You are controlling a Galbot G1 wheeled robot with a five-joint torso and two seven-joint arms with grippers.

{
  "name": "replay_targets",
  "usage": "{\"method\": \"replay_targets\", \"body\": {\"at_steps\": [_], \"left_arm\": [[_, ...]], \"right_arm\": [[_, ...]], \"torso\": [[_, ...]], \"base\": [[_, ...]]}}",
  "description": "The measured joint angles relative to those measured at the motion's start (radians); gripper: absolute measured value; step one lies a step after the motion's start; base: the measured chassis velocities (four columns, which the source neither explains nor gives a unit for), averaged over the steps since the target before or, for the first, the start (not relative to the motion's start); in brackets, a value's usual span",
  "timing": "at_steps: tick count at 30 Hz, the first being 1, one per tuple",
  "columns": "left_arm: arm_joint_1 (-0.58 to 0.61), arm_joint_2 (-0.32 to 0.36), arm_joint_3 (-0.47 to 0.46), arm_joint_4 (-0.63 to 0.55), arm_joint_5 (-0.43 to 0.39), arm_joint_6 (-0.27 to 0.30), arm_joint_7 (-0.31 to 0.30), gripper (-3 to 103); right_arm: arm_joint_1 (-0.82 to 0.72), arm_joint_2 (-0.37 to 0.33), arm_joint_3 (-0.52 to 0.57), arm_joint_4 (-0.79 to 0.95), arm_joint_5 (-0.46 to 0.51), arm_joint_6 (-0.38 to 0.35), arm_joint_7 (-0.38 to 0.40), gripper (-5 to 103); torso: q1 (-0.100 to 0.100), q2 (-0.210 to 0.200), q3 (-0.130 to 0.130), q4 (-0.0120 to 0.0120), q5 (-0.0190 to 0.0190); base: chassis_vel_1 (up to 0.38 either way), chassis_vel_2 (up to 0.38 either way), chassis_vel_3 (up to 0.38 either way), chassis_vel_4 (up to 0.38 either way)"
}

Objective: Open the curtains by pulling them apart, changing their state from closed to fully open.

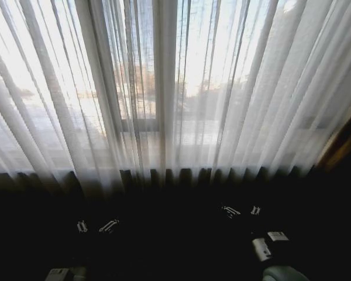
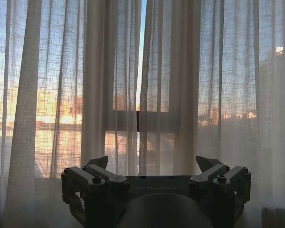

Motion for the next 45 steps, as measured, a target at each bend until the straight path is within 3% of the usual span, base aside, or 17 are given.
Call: {"method": "replay_targets", "body": {"at_steps": [34,45], "left_arm": [[-0.005,0.002,-0.003,0.003,-0.006,0.000,0.001,100],[-0.001,0.001,-0.005,0.006,-0.007,-0.010,0.001,100]], "right_arm": [[0.002,0.003,-0.006,-0.007,-0.003,0.006,-0.004,100],[0.001,0.006,-0.007,-0.010,-0.008,0.023,-0.004,100]], "torso": [[0.000,0.000,0.000,0.0001,0.0000],[0.000,0.000,0.000,-0.0001,0.0003]], "base": [[-0.003,0.006,0.006,-0.005],[-0.107,0.227,0.091,-0.219]]}}
